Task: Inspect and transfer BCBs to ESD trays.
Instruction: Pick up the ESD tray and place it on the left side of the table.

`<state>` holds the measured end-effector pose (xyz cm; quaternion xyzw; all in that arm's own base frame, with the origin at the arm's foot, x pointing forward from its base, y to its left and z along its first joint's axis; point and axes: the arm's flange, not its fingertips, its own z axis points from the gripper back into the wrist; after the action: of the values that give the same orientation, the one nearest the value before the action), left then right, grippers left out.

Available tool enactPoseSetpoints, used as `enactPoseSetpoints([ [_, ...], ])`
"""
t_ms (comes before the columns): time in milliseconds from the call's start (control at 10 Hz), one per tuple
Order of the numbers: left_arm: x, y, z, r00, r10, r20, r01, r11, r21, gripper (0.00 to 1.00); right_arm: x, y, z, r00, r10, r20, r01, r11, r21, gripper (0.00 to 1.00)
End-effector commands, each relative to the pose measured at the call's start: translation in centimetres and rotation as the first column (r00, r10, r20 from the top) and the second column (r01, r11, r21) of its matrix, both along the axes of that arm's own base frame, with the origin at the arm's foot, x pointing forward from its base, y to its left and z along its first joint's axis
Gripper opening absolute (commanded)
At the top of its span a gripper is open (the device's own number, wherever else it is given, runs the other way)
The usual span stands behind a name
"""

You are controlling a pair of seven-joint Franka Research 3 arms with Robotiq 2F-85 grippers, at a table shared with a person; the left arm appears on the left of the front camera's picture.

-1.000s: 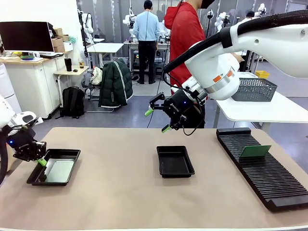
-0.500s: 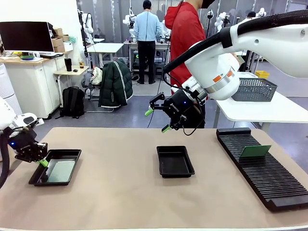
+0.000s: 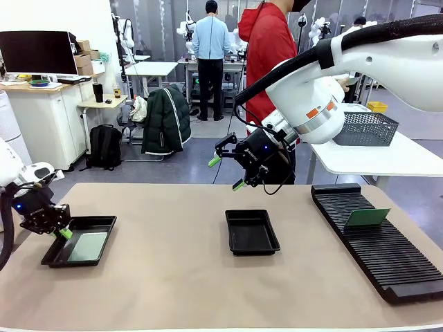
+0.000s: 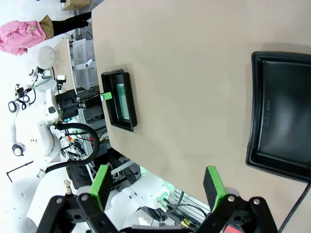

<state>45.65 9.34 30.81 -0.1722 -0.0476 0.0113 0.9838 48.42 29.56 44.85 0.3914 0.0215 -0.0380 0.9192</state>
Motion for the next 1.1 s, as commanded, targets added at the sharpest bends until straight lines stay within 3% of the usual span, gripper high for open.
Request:
enactPoseSetpoints([
  [0, 0.0, 0.2, 0.5, 1.000, -0.003, -0.022, 0.003, 1.000, 0.017, 0.41, 0.1, 0.2, -0.1, 1.000, -0.002, -0.004, 0.002, 1.000, 0.000, 1.00],
  [100, 0.0, 0.2, 0.7, 1.000, -0.006, -0.024, 0.006, 1.000, 0.018, 0.52, 0.1, 0.2, -0.1, 1.000, -0.002, -0.004, 0.002, 1.000, 0.000, 1.00],
  [200, -0.1, 0.3, 0.9, 0.999, -0.010, -0.032, 0.011, 1.000, 0.024, 0.48, 0.1, 0.2, -0.1, 1.000, -0.002, -0.004, 0.002, 1.000, 0.000, 1.00],
  [300, -0.1, 0.5, 1.2, 0.999, -0.012, -0.037, 0.013, 0.999, 0.030, 0.71, 0.1, 0.2, -0.1, 1.000, -0.002, -0.004, 0.002, 1.000, 0.000, 1.00],
  [400, -0.1, 0.5, 1.7, 0.999, -0.014, -0.040, 0.016, 0.999, 0.037, 0.67, 0.1, 0.2, -0.1, 1.000, -0.002, -0.004, 0.002, 1.000, 0.000, 1.00],
  [500, -0.1, 0.4, 2.3, 0.999, -0.017, -0.042, 0.019, 0.999, 0.046, 0.90, 0.1, 0.2, -0.1, 1.000, -0.002, -0.004, 0.002, 1.000, 0.000, 1.00],
  [600, -0.2, 0.4, 3.1, 0.999, -0.019, -0.046, 0.021, 0.998, 0.061, 0.86, 0.1, 0.2, -0.1, 1.000, -0.002, -0.004, 0.002, 1.000, 0.000, 1.00],
  [700, -0.2, 0.4, 4.5, 0.998, -0.017, -0.060, 0.022, 0.996, 0.087, 1.00, 0.1, 0.2, -0.1, 1.000, -0.002, -0.004, 0.002, 1.000, 0.000, 1.00],
  [1000, 0.2, -0.3, 8.8, 0.994, -0.032, -0.105, 0.050, 0.984, 0.172, 1.00, 0.1, 0.2, -0.1, 1.000, -0.002, -0.004, 0.002, 1.000, 0.000, 1.00],
])
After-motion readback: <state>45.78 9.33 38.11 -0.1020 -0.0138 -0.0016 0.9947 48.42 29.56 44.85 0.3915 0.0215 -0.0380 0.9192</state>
